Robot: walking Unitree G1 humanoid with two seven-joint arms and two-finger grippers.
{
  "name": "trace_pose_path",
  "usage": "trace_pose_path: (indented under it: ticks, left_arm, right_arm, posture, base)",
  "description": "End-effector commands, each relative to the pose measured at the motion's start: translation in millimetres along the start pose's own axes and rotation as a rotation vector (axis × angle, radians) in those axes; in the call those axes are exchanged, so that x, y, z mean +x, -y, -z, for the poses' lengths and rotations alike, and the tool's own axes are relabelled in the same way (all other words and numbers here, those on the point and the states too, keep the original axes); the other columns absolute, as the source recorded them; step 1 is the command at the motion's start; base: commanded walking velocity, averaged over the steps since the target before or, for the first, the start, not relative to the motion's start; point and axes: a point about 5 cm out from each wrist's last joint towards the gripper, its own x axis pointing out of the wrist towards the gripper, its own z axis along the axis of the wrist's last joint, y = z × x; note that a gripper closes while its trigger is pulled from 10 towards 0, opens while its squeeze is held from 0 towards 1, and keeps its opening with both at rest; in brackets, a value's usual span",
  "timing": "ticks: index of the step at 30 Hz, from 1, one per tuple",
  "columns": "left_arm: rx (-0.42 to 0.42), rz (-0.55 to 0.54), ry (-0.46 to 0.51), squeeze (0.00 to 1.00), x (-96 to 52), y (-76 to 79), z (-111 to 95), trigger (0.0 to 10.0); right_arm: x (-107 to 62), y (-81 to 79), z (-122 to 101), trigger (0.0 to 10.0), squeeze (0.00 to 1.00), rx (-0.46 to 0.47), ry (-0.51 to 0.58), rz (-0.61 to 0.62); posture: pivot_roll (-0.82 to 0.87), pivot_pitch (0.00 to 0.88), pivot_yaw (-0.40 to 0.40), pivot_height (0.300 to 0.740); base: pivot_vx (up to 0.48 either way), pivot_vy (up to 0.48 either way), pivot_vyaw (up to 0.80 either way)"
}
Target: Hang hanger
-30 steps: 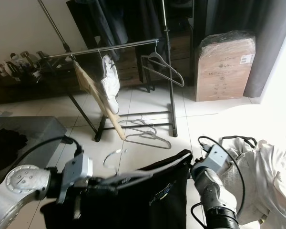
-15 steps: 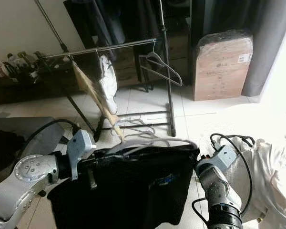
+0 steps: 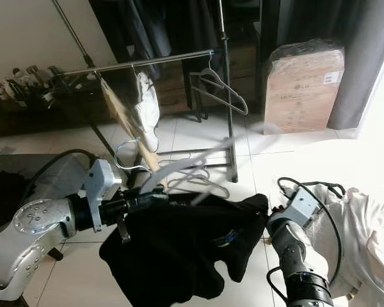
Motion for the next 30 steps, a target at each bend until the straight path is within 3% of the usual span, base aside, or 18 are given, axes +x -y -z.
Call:
trace_pose_path:
  ticks: [1, 3, 5, 7, 8, 12, 17, 27, 30]
  left_arm:
    - [-0.009, -0.235, 0.05, 0.0, -0.9, -18.8, -3, 0.0]
    - [-0.07, -0.276, 0.057, 0.0, 4.5, -14.8, 2, 0.0]
    - [-0.128, -0.242, 0.064, 0.0, 11.9, -2.4, 5, 0.0]
    - [-0.18, -0.248, 0.076, 0.0, 20.8, 7.2, 7, 0.7]
    - [-0.215, -0.302, 0.088, 0.0, 26.0, 7.4, 7, 0.0]
    - [-0.273, -0.443, 0.16, 0.0, 37.6, 0.3, 1, 0.0]
    - [-0.281, -0.517, 0.202, 0.0, 40.0, -7.2, -5, 0.0]
    - [-0.295, -0.533, 0.192, 0.0, 42.9, -3.3, -4, 0.0]
    - [-0.305, -0.511, 0.2, 0.0, 44.2, -1.3, -5, 0.0]
  right_arm:
    - [-5.6, -25.3, 5, 10.0, 0.0, -0.09, 0.0, -0.177]
    - [-9.7, -35.4, 9, 10.0, 0.0, -0.152, -0.002, -0.254]
    - [-14.8, -45.5, 12, 10.0, 0.0, -0.203, -0.004, -0.336]
    - [-21.7, -54.8, 14, 10.0, 0.0, -0.257, -0.001, -0.429]
    - [-26.3, -59.6, 15, 10.0, 0.0, -0.266, 0.003, -0.487]
    - [-41.6, -68.8, 24, 10.0, 0.0, -0.331, -0.017, -0.653]
    - [-49.4, -69.4, 31, 10.0, 0.0, -0.361, -0.045, -0.721]
    - [-62.3, -51.1, 52, 10.0, 0.0, -0.625, -0.175, -0.778]
    - [-61.6, -49.9, 50, 10.0, 0.0, -0.673, -0.16, -0.775]
  posture:
    - [-0.14, 0.115, 0.165, 0.74]
    - [-0.14, 0.116, 0.166, 0.74]
    - [-0.15, 0.118, 0.162, 0.74]
    - [-0.15, 0.12, 0.161, 0.74]
    - [-0.16, 0.119, 0.159, 0.74]
    - [-0.16, 0.123, 0.156, 0.74]
    - [-0.15, 0.123, 0.155, 0.74]
    - [-0.16, 0.129, 0.153, 0.74]
    - [-0.16, 0.129, 0.152, 0.74]
  base:
    - [0.0, 0.0, 0.0]
    - [0.0, 0.0, 0.0]
    - [0.0, 0.0, 0.0]
    - [0.0, 0.0, 0.0]
    - [0.0, 0.0, 0.0]
    - [0.0, 0.0, 0.0]
    - [0.0, 0.0, 0.0]
    - [0.0, 0.0, 0.0]
    - [0.0, 0.0, 0.0]
